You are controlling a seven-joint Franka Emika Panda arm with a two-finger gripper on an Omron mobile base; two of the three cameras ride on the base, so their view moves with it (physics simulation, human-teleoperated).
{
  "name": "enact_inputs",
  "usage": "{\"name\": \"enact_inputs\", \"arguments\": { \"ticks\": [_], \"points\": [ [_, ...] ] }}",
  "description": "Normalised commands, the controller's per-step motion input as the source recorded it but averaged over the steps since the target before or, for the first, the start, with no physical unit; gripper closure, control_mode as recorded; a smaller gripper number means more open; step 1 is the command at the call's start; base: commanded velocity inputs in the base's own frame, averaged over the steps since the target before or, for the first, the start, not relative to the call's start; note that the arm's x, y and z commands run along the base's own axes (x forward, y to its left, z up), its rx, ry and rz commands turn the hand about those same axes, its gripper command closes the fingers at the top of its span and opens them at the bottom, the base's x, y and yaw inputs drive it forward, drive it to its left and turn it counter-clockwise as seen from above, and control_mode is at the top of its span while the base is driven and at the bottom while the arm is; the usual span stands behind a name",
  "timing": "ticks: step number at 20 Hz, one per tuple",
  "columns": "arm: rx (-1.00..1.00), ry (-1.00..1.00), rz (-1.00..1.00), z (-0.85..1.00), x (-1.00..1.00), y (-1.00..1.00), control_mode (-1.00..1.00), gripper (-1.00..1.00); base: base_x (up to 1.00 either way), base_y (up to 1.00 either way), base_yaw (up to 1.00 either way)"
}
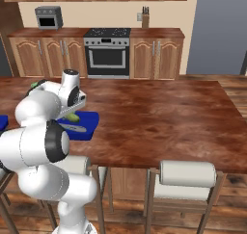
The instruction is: Gather the lemon wedge and cucumber from the fridge and place them on a tray on the dining counter. Then gather the fishs from the fridge and place them on the other tray.
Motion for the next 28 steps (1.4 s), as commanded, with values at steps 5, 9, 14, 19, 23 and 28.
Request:
{"name": "enact_inputs", "arguments": {
  "ticks": [5, 9, 14, 19, 23, 28],
  "points": [
    [-0.01, 0.0, 0.0, -0.15, 0.14, 0.0, -1.0, 1.0, 0.0, 0.0, 0.0],
    [0.0, -0.01, 0.0, -0.11, 0.2, 0.0, -1.0, 1.0, 0.0, 0.0, 0.0],
    [0.0, 0.0, 0.0, -0.09, 0.15, 0.0, -1.0, 1.0, 0.0, 0.0, 0.0],
    [0.0, 0.0, 0.0, -0.08, 0.11, 0.0, -1.0, 1.0, 0.0, 0.0, 0.0],
    [-0.01, -0.01, 0.0, -0.1, 0.18, 0.0, -1.0, 1.0, 0.0, 0.0, 0.0],
    [-0.01, -0.01, 0.0, -0.08, 0.21, 0.0, -1.0, 1.0, 0.0, 0.0, 0.0]
  ]
}}
